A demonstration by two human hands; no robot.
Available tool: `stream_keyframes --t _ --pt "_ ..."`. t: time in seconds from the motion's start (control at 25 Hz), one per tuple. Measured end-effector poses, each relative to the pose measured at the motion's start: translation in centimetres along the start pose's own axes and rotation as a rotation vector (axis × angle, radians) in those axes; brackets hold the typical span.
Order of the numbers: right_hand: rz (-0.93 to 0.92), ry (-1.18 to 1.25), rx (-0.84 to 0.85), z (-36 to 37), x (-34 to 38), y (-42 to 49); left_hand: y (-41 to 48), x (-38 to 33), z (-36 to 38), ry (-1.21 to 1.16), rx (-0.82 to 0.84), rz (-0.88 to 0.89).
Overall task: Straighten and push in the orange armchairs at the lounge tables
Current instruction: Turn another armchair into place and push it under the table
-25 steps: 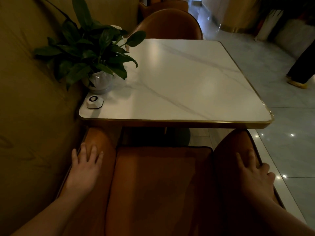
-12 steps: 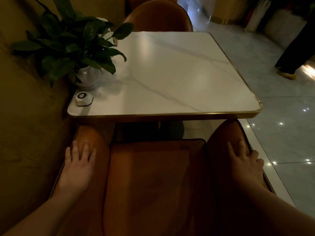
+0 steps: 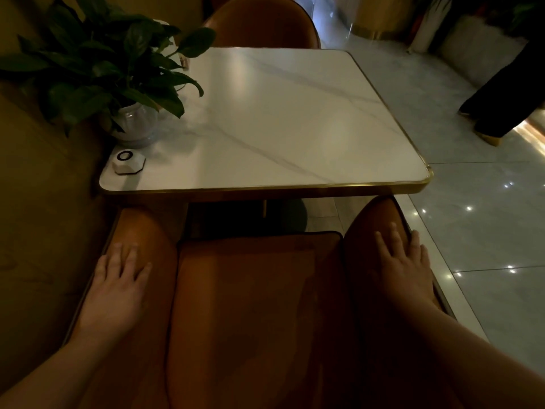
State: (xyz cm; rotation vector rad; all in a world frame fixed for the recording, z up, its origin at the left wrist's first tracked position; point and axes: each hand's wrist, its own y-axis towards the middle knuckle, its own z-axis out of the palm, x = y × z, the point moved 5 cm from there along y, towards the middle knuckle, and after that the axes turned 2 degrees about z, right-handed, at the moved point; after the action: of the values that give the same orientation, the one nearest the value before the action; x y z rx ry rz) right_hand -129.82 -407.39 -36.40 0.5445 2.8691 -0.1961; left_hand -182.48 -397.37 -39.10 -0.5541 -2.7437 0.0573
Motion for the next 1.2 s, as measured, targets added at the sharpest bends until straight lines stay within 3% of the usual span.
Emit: stream_keyframes --t 0.56,0.88,1.2 --pt "0.120 0.227 0.033 -0.7 -1.6 -0.5 -1.1 0.4 0.6 -0.005 0.029 -0.005" --pt "0.119 0.255 -0.005 -0.4 -1.6 -0.5 -1.2 0.1 0.4 -0.051 -0.062 -0.056" --pt "0.113 0.221 0.081 -0.2 -1.6 -0.3 -2.2 0.0 -0.3 -0.085 0.029 -0.082"
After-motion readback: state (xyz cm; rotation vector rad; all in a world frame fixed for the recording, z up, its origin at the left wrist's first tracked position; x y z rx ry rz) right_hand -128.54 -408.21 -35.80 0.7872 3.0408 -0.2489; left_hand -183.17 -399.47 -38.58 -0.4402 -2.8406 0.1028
